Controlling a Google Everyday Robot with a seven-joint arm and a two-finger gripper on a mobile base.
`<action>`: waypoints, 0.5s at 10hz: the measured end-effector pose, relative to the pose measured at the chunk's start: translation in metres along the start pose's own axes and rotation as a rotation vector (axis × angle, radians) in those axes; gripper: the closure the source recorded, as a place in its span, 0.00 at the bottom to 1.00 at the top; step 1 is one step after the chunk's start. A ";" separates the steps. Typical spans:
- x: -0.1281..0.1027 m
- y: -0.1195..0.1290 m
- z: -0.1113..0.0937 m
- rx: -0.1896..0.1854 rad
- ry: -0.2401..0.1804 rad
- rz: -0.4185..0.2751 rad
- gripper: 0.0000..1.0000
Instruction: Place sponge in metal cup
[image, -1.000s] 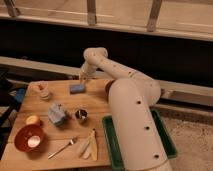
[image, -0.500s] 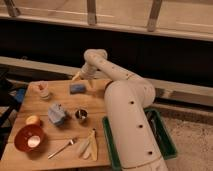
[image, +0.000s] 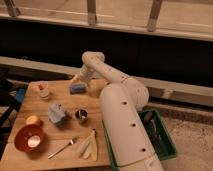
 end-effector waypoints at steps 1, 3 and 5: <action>0.001 0.000 0.005 0.001 0.011 0.000 0.20; 0.000 -0.001 0.015 0.012 0.023 -0.001 0.28; -0.003 -0.001 0.027 0.059 0.022 -0.018 0.51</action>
